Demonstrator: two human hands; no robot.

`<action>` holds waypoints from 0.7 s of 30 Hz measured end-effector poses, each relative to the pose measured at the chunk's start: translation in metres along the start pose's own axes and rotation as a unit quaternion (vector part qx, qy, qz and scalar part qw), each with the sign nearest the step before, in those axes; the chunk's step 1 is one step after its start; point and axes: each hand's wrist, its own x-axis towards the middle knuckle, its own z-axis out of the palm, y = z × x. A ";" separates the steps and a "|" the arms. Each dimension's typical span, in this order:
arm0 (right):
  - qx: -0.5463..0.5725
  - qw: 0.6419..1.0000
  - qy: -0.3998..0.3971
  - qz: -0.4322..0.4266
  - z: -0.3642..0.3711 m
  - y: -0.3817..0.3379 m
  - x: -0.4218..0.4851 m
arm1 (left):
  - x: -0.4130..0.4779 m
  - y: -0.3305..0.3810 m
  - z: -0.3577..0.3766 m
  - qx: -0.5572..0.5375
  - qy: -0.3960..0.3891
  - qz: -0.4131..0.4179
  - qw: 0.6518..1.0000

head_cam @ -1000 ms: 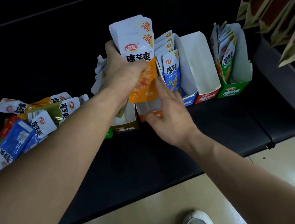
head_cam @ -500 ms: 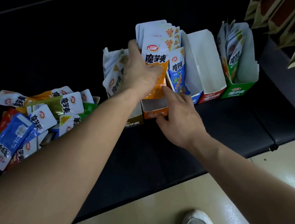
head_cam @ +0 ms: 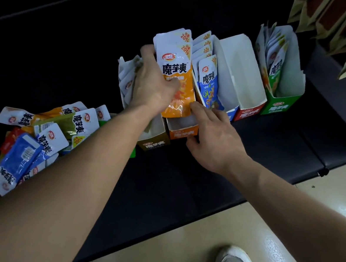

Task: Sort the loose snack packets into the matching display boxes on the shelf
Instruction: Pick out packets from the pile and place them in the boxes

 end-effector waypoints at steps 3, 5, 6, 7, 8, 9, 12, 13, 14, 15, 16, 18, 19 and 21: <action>-0.012 1.000 -0.008 -0.005 0.001 0.002 0.000 | 0.004 -0.004 -0.005 0.016 0.006 0.008 1.000; -0.021 1.000 -0.019 -0.005 0.001 0.003 0.000 | 0.006 -0.008 -0.005 0.045 0.006 0.019 0.999; -0.026 0.999 -0.022 -0.004 0.001 0.003 0.000 | 0.006 -0.010 -0.004 0.063 0.000 0.028 0.998; -0.030 0.999 -0.024 -0.005 0.001 0.003 0.000 | 0.006 -0.011 -0.003 0.085 -0.009 0.036 0.996; -0.033 0.999 -0.025 -0.005 0.001 0.003 0.000 | 0.004 -0.012 0.000 0.107 -0.016 0.041 0.993; -0.036 0.999 -0.025 -0.006 0.001 0.003 0.000 | 0.003 -0.012 0.001 0.123 -0.018 0.044 0.991; -0.055 0.998 -0.025 -0.009 0.001 0.002 -0.001 | 0.004 -0.010 0.005 0.127 -0.014 0.051 0.991; -0.064 0.998 -0.023 -0.011 0.002 0.002 -0.001 | 0.005 -0.009 0.004 0.123 -0.012 0.053 0.991; -0.072 0.997 -0.022 -0.012 0.002 0.002 -0.001 | 0.007 -0.008 0.002 0.118 -0.012 0.056 0.991; -0.077 0.997 -0.021 -0.012 0.003 0.001 -0.001 | 0.008 -0.007 -0.001 0.111 -0.014 0.059 0.992; -0.078 0.997 -0.022 -0.011 0.003 0.001 -0.001 | 0.010 -0.008 -0.004 0.101 -0.019 0.061 0.993; -0.084 0.996 -0.025 -0.009 0.003 0.000 -0.001 | 0.014 -0.011 -0.007 0.115 -0.035 0.069 0.990; -0.090 0.995 -0.028 -0.010 0.003 0.000 0.000 | 0.015 -0.013 -0.008 0.140 -0.041 0.075 0.986; -0.098 0.995 -0.034 -0.009 0.003 0.000 0.000 | 0.018 -0.015 -0.008 0.191 -0.048 0.082 0.977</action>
